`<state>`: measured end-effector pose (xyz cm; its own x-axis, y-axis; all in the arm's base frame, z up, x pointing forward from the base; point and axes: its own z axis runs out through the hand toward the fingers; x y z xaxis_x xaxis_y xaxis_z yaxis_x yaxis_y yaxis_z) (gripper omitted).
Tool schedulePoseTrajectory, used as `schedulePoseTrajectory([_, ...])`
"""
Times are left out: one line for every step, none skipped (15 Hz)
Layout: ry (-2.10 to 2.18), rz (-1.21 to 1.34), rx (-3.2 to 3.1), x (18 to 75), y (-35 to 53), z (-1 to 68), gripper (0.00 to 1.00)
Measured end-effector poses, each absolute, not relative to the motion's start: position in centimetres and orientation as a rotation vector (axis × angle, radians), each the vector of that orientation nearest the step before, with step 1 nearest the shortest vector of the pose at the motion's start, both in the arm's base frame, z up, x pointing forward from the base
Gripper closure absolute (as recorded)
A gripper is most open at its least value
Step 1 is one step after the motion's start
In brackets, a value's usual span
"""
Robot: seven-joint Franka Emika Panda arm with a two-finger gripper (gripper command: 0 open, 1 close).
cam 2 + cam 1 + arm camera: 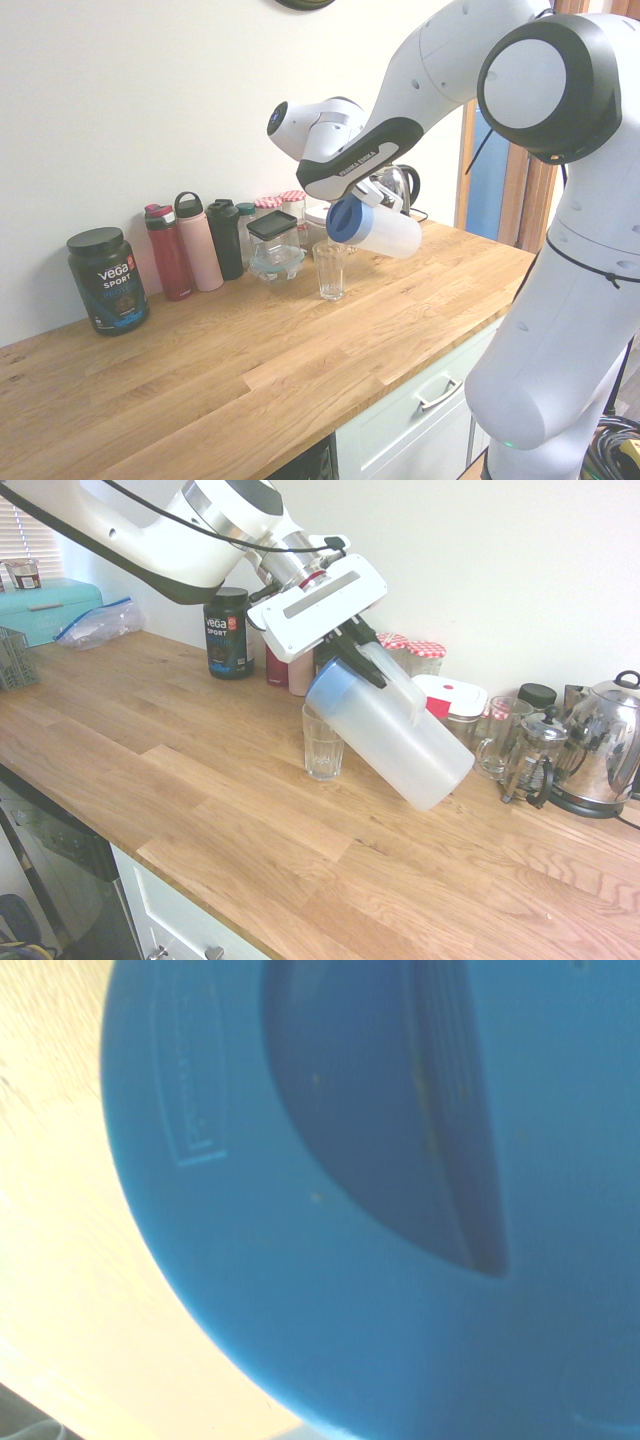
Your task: Pour me some water
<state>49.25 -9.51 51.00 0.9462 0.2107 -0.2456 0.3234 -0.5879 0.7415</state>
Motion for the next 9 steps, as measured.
schedulePoseTrajectory([0.356, -0.152, 2.254, 49.0, -10.2, 51.2, 1.0])
schedulePoseTrajectory([0.339, -0.132, 2.294, 48.7, -11.1, 51.8, 1.0])
schedulePoseTrajectory([0.319, -0.103, 2.348, 48.0, -12.1, 52.8, 1.0])
schedulePoseTrajectory([0.304, -0.067, 2.409, 47.0, -13.2, 54.2, 1.0])
schedulePoseTrajectory([0.291, -0.028, 2.467, 45.8, -14.2, 55.8, 1.0])
schedulePoseTrajectory([0.276, 0.015, 2.523, 44.5, -15.2, 57.4, 1.0])
schedulePoseTrajectory([0.249, 0.064, 2.583, 43.0, -15.9, 58.7, 1.0])
schedulePoseTrajectory([0.213, 0.107, 2.642, 41.8, -16.3, 59.5, 1.0])
schedulePoseTrajectory([0.178, 0.143, 2.702, 40.8, -16.3, 60.0, 1.0])
